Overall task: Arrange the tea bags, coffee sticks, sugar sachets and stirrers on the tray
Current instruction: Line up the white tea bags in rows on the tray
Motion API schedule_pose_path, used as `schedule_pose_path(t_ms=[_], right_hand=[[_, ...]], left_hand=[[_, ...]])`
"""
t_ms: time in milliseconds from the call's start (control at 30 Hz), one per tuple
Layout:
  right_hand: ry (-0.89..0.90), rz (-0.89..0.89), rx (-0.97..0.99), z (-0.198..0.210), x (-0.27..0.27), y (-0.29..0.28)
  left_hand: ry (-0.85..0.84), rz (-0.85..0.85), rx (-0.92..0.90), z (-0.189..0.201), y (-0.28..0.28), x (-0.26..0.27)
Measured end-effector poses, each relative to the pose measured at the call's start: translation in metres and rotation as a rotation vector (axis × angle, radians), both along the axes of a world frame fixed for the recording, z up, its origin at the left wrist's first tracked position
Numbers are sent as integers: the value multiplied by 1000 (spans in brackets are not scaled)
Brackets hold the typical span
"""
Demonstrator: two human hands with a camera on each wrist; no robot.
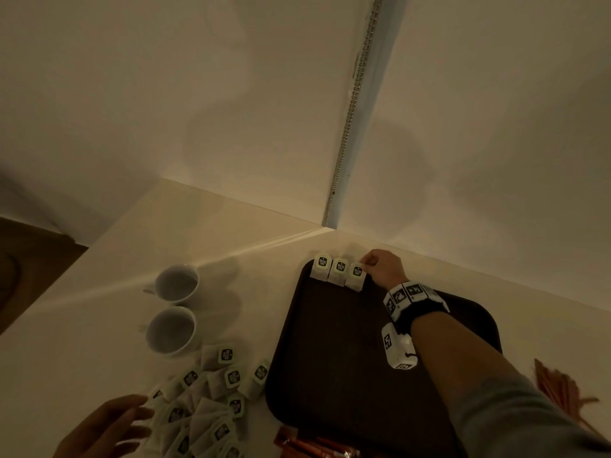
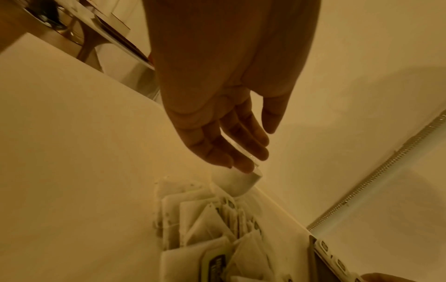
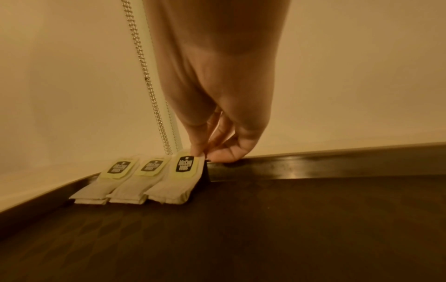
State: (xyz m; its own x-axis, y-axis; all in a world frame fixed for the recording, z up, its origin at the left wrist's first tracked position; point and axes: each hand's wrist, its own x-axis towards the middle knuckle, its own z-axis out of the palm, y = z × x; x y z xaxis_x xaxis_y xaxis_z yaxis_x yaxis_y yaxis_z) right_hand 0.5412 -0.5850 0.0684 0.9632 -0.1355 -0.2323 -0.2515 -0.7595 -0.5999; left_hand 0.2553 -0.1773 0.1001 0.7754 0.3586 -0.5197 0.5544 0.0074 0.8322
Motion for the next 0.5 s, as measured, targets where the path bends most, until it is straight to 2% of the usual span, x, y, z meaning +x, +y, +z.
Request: schedule_pose_path(t_ms=[200,300,367,500], right_hand=[[11,8,-69,1,4,3],[-83,7,-45,11,-6,19],[-139,119,8,24,-22,44],[35,619,90,41,-73,110]], left_hand=[[4,52,-15,3,-1,-10],[-6,75,-46,10,-4,-13],[-1,72,-50,9,-6,-15],[-56,6,-1,5,-14,-18]])
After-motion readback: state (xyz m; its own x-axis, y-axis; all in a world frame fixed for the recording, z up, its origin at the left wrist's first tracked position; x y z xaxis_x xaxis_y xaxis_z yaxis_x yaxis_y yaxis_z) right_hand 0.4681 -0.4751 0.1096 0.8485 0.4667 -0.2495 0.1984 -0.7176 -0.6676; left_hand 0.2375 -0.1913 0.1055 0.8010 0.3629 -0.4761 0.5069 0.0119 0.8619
